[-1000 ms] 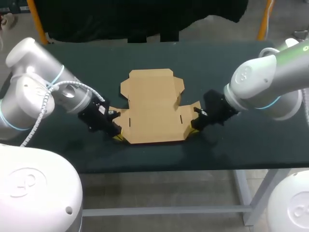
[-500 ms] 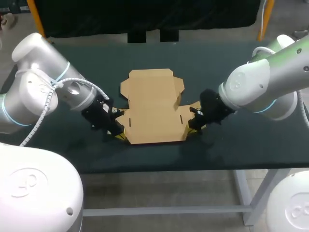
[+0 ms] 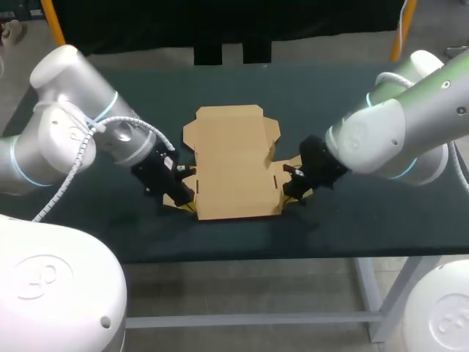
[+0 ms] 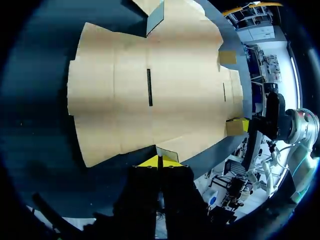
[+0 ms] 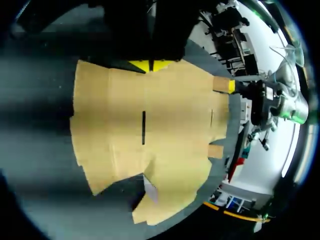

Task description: Assemble the packaging by folding the flat box into shape, placing the metal phone stand inside, and closing the box properly

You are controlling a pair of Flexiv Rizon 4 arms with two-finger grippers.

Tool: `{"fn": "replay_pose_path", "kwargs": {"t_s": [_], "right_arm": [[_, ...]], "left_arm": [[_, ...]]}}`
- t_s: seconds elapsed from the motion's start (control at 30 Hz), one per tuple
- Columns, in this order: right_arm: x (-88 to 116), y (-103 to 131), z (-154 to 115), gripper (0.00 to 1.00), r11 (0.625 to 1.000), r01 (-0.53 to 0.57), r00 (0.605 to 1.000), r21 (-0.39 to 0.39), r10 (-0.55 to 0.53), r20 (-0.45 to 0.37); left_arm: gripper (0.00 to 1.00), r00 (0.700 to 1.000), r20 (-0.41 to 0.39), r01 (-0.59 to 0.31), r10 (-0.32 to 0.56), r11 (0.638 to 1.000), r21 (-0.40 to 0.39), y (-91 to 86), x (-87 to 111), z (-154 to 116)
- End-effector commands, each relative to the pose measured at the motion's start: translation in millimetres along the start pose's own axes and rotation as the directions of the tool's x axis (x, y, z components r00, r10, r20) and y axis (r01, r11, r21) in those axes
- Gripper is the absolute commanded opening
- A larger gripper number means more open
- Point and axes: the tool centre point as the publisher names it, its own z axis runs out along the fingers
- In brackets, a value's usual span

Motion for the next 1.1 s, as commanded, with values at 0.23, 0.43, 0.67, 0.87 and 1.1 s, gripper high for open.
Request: {"fn": "replay_pose_path", "kwargs": {"t_s": [0.23, 0.43, 0.67, 0.87, 1.1], "right_arm": [[3, -2, 3, 0.00, 1.000, -0.011, 0.999, -0.007, 0.011, 0.043], [5, -1, 5, 0.00, 1.000, -0.013, 0.998, -0.008, 0.013, 0.062], [5, -3, 6, 0.00, 1.000, -0.015, 0.996, -0.013, 0.016, 0.088], [8, -4, 8, 0.00, 1.000, -0.020, 0.992, -0.022, 0.022, 0.127], [10, -6, 11, 0.00, 0.999, -0.023, 0.986, -0.031, 0.028, 0.165]], "left_arm": [[0.00, 1.000, 0.020, -0.007, 0.007, 1.000, -0.001, -0.1, 7.6, 4], [0.00, 1.000, 0.025, 0.003, -0.003, 1.000, 0.007, 0.5, 8.1, 8], [0.00, 0.999, 0.036, 0.021, -0.022, 0.999, 0.031, 1.0, 8.5, 12], [0.00, 0.997, 0.061, 0.046, -0.051, 0.996, 0.081, 2.3, 10.2, 14], [0.00, 0.995, 0.073, 0.066, -0.074, 0.992, 0.109, 2.9, 11.2, 17]]}}
